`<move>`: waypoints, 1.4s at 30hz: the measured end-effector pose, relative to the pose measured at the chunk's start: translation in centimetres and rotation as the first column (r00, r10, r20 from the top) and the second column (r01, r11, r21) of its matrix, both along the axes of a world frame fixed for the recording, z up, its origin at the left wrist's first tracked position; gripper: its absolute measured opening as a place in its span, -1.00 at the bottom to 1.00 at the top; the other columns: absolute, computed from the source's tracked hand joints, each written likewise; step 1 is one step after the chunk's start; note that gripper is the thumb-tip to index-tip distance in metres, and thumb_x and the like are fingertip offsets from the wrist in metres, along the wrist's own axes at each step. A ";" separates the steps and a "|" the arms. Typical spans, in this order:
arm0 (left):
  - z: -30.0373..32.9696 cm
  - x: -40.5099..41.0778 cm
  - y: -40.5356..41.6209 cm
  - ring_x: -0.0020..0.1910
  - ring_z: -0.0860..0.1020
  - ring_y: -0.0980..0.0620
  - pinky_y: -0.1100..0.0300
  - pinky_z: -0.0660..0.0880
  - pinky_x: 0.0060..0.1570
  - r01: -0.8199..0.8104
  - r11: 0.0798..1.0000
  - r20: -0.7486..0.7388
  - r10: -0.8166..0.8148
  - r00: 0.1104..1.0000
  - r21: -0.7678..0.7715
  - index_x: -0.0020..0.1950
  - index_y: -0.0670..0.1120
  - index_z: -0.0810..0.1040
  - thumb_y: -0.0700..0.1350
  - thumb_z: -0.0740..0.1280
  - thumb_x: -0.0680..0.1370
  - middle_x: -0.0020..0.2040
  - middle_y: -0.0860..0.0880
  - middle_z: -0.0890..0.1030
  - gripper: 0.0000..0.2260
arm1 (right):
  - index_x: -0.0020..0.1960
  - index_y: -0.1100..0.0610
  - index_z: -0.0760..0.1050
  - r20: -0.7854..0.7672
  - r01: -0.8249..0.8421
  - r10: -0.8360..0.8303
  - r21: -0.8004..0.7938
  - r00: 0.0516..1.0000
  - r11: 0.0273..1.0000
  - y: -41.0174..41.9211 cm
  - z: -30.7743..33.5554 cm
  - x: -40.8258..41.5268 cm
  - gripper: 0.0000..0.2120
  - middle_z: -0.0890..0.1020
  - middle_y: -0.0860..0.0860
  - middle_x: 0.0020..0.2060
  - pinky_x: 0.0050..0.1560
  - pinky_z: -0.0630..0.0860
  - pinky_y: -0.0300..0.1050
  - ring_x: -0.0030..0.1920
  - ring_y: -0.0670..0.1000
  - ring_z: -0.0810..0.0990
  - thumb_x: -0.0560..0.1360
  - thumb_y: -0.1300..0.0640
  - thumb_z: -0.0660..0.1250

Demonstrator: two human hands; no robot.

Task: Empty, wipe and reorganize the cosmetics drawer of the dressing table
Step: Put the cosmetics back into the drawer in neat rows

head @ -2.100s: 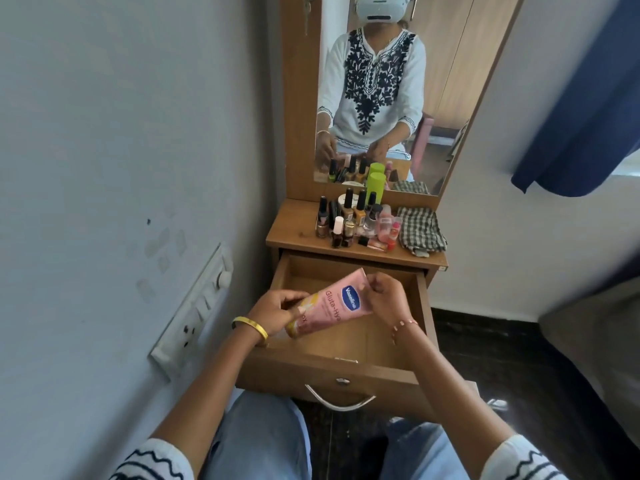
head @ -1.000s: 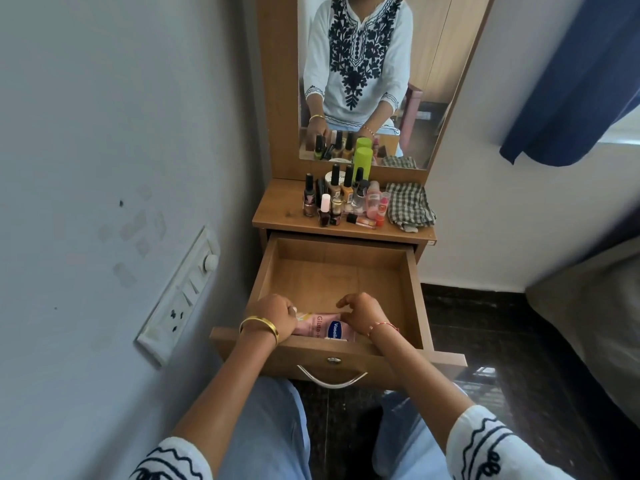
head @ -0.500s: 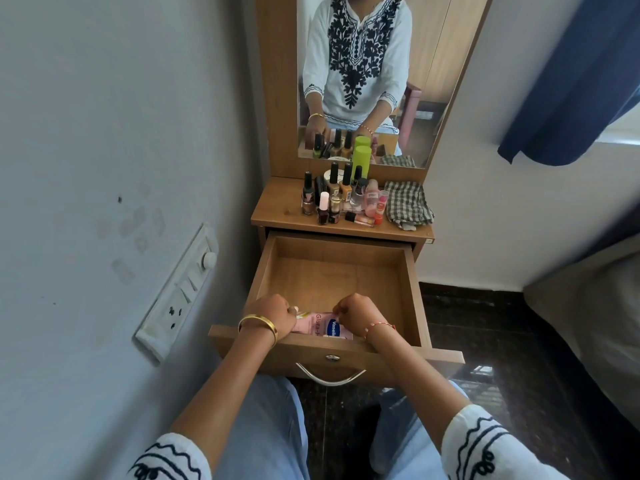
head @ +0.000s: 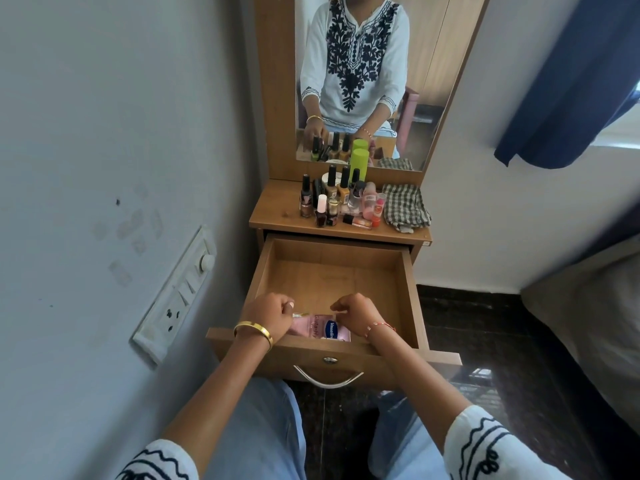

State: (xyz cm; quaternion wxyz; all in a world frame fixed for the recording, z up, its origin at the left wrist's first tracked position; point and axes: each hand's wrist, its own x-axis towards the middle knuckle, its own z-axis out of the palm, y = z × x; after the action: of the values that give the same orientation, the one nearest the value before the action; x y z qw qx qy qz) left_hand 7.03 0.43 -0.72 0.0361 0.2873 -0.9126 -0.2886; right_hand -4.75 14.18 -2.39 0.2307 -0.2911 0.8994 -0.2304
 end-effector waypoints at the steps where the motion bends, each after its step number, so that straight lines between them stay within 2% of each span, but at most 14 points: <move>1: 0.1 0.0 0.0 0.10 0.57 -0.04 0.12 0.52 0.08 0.003 1.000 -0.027 -0.003 1.000 0.022 0.18 -0.09 0.56 -0.10 0.20 0.57 0.14 -0.06 0.62 -0.75 | 0.24 0.20 0.52 -0.002 0.011 -0.012 -0.032 1.000 0.999 0.0 0.2 0.0 -0.71 0.57 0.08 0.22 0.20 0.46 -0.18 0.22 0.04 0.53 0.53 0.26 0.24; 5: 0.8 -0.3 -0.2 0.09 0.57 -0.02 0.23 0.50 -0.03 -0.037 0.988 -0.128 0.057 0.990 0.153 0.17 -0.07 0.57 -0.13 0.21 0.57 0.17 -0.04 0.60 -0.77 | 0.16 0.23 0.56 0.014 0.083 -0.082 -0.152 0.997 0.985 -0.3 1.3 -0.7 -0.76 0.61 0.09 0.17 0.16 0.44 -0.22 0.17 0.03 0.56 0.51 0.26 0.28; 9: 3.1 -1.9 -0.3 0.19 0.51 -0.01 0.30 0.38 0.05 -0.032 0.974 -0.233 0.086 0.969 0.224 0.18 -0.11 0.56 -0.17 0.23 0.57 0.19 -0.07 0.59 -0.77 | 0.11 0.25 0.57 -0.014 0.100 -0.106 -0.230 0.994 0.968 -1.1 4.2 -2.5 -0.79 0.63 0.09 0.11 0.04 0.44 -0.27 0.11 0.02 0.58 0.50 0.22 0.32; 13: 6.5 -5.1 -0.9 0.18 0.53 -0.01 0.25 0.41 0.09 -0.006 0.981 -0.331 0.072 0.941 0.196 0.15 -0.06 0.59 -0.15 0.24 0.56 0.17 -0.05 0.60 -0.79 | 0.09 0.27 0.56 -0.057 0.096 -0.124 -0.359 0.991 0.928 -2.3 8.6 -4.9 -0.81 0.63 0.09 0.08 0.03 0.46 -0.26 0.09 0.03 0.58 0.52 0.24 0.28; 16: 9.3 -8.0 -1.3 0.19 0.51 -0.02 0.28 0.39 0.04 0.029 0.984 -0.397 0.044 0.917 0.175 0.18 -0.07 0.56 -0.17 0.22 0.57 0.21 -0.06 0.58 -0.77 | 0.04 0.24 0.58 -0.110 0.100 -0.165 -0.446 0.980 0.890 -3.2 11.8 -7.3 -0.84 0.62 0.08 -0.03 -0.17 0.47 -0.33 -0.09 -0.01 0.57 0.52 0.22 0.28; 19: 11.9 -10.4 -1.8 0.15 0.52 -0.01 0.30 0.40 0.00 0.061 0.983 -0.451 0.024 0.892 0.173 0.21 -0.08 0.54 -0.18 0.21 0.58 0.20 -0.08 0.58 -0.76 | -0.18 0.09 0.58 -0.063 0.197 -0.283 -0.572 0.957 0.796 -4.0 14.4 -9.9 -0.86 0.61 0.05 -0.23 -0.29 0.50 -0.20 -0.27 0.01 0.56 0.51 0.24 0.30; 20: 12.7 -11.4 -2.2 0.14 0.53 0.01 0.31 0.40 -0.01 0.070 0.985 -0.462 0.012 0.887 0.160 0.21 -0.08 0.55 -0.18 0.20 0.58 0.19 -0.07 0.59 -0.76 | -0.20 0.08 0.58 -0.059 0.226 -0.324 -0.598 0.944 0.769 -4.4 15.2 -11.2 -0.86 0.61 0.03 -0.26 -0.24 0.53 -0.15 -0.26 0.01 0.56 0.50 0.24 0.31; 22: 13.8 -13.1 -3.0 0.08 0.55 0.05 0.37 0.41 -0.09 0.077 0.990 -0.479 -0.013 0.877 0.114 0.20 -0.07 0.55 -0.18 0.21 0.57 0.20 -0.04 0.59 -0.76 | -0.10 0.18 0.61 -0.082 0.256 -0.384 -0.615 0.920 0.746 -5.2 16.4 -13.7 -0.89 0.64 0.07 -0.19 -0.08 0.54 -0.10 -0.18 0.00 0.56 0.48 0.28 0.30; 24: 14.4 -14.5 -3.7 0.04 0.56 0.07 0.43 0.41 -0.18 0.077 0.994 -0.488 -0.031 0.872 0.076 0.22 -0.05 0.54 -0.18 0.21 0.57 0.20 -0.02 0.59 -0.75 | -0.04 0.23 0.60 -0.149 0.250 -0.412 -0.599 0.899 0.761 -6.0 17.2 -16.1 -0.84 0.66 0.13 -0.05 0.03 0.50 -0.14 -0.11 -0.01 0.53 0.47 0.33 0.27; 26: 14.7 -15.7 -4.2 0.10 0.55 0.06 0.41 0.41 -0.12 0.073 0.994 -0.481 -0.026 0.876 0.078 0.24 -0.05 0.52 -0.18 0.21 0.57 0.21 -0.02 0.58 -0.74 | 0.04 0.21 0.58 -0.229 0.221 -0.378 -0.507 0.897 0.833 -7.0 17.4 -18.4 -0.80 0.62 0.14 0.08 0.04 0.43 -0.20 -0.01 0.03 0.54 0.47 0.33 0.25; 29: 14.7 -16.9 -4.8 0.19 0.52 0.05 0.35 0.38 0.01 0.067 0.994 -0.468 -0.016 0.883 0.091 0.26 -0.06 0.50 -0.18 0.20 0.58 0.22 -0.02 0.57 -0.73 | 0.26 0.15 0.46 -0.384 0.084 -0.179 -0.253 0.906 0.964 -8.4 16.9 -21.1 -0.62 0.50 0.15 0.25 0.20 0.42 -0.11 0.20 0.12 0.51 0.46 0.31 0.28; 33: 14.3 -17.8 -5.7 0.20 0.52 0.05 0.34 0.37 0.05 0.055 0.995 -0.465 -0.010 0.885 0.082 0.24 -0.06 0.52 -0.19 0.21 0.57 0.21 -0.01 0.58 -0.73 | 0.40 0.05 0.32 -0.465 -0.050 0.062 0.037 0.883 0.998 -9.6 15.7 -22.3 -0.46 0.37 0.23 0.30 0.28 0.41 0.01 0.25 0.25 0.45 0.46 0.36 0.21; 36: 14.1 -18.2 -6.1 0.20 0.52 0.04 0.31 0.39 0.06 0.049 0.995 -0.460 -0.004 0.888 0.085 0.24 -0.06 0.52 -0.18 0.21 0.57 0.21 -0.02 0.58 -0.74 | 0.41 0.03 0.31 -0.487 -0.055 0.085 0.076 0.869 0.996 -10.0 15.1 -22.6 -0.43 0.34 0.23 0.30 0.27 0.43 0.04 0.23 0.27 0.46 0.46 0.41 0.20; 42: 14.0 -18.5 -6.1 0.23 0.50 0.07 0.37 0.34 0.05 0.062 0.992 -0.461 -0.003 0.887 0.114 0.26 -0.07 0.50 -0.19 0.20 0.58 0.24 -0.01 0.56 -0.73 | 0.29 0.17 0.39 -0.508 -0.061 0.053 0.002 0.860 0.998 -10.1 15.3 -23.1 -0.56 0.39 0.23 0.24 0.17 0.42 -0.03 0.17 0.24 0.48 0.44 0.40 0.26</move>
State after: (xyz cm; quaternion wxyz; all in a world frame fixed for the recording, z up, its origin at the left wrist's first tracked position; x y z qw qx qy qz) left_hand -11.50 -5.64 13.28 0.2281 0.1972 -0.8628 -0.4058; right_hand -27.86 4.09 12.86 -0.0094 -0.3696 0.9178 -0.1452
